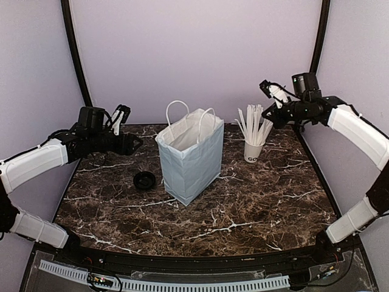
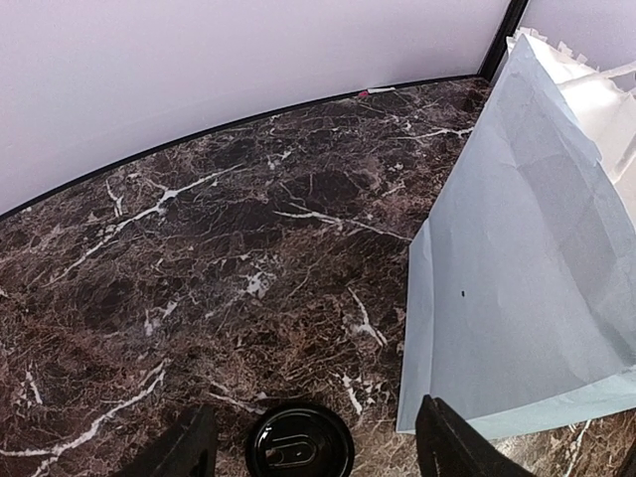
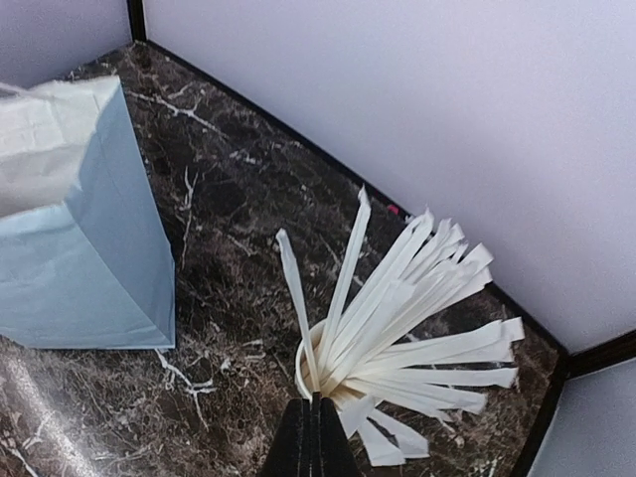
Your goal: Pack the takeout coffee
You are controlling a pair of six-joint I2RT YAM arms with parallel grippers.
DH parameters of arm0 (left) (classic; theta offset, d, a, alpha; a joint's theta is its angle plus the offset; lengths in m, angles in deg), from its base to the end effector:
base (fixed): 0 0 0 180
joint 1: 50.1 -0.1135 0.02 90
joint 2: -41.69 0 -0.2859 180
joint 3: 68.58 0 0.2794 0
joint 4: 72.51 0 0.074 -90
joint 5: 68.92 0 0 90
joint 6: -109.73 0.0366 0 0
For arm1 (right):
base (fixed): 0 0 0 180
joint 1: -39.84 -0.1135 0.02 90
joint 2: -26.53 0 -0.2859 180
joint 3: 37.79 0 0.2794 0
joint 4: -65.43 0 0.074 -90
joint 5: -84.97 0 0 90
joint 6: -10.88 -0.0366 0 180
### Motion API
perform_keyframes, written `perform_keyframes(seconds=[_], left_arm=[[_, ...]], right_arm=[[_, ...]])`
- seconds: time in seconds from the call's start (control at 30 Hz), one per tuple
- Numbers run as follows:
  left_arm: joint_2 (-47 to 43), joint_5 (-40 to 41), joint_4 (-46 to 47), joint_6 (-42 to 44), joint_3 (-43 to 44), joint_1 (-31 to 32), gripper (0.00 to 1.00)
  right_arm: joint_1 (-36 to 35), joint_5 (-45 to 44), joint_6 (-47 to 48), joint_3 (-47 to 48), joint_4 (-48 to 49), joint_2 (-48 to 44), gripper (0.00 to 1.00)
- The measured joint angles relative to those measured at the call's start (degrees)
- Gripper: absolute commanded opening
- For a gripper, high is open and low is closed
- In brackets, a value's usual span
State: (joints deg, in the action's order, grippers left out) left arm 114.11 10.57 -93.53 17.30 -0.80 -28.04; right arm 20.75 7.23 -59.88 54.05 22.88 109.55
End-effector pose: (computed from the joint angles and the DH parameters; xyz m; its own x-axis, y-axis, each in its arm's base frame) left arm 0.2860 -0.1231 0.3158 -0.4231 0.1265 -0.8972 0.5042 0.8556 -0.1171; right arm 0.3307 0.1227 0.3792 -0.3351 -0.4567 -0.8241 -0.6322 0.7575 -0.1627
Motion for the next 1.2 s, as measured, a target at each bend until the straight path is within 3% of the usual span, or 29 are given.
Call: perform_keyframes(seconds=[0.3,0.5,0.77,1.1,1.13,1.2], left_arm=[[0.0,0.3,-0.1,0.5,0.0,0.0,0.71],[1.0,0.6,-0.3,0.8,0.0,0.0,0.71],[1.9,0.9,-1.0,1.2,0.0,0.0,0.71],[1.9,1.8,-1.3,1.4,0.0,0.0,0.71],[1.9,1.9,-1.3,1.4,0.0,0.0,0.71],[1.9,2.0,-1.3,1.6,0.0,0.0,0.71]], right_arm=[[0.0,2.9,1.1,15.8,-7.7,-6.2,0.0],[0.2,13.2,0.7,23.5,-11.7,-6.3,0.0],[-1.0,33.1,-3.7,33.7,-12.8,1.2,0.0],[-11.9,38.8,-5.8,38.2,-13.7,13.4,0.0],[-13.6,38.8,-5.8,38.4,-13.7,14.3,0.09],[-17.4,38.6,-5.6,39.2,-14.1,16.5,0.41]])
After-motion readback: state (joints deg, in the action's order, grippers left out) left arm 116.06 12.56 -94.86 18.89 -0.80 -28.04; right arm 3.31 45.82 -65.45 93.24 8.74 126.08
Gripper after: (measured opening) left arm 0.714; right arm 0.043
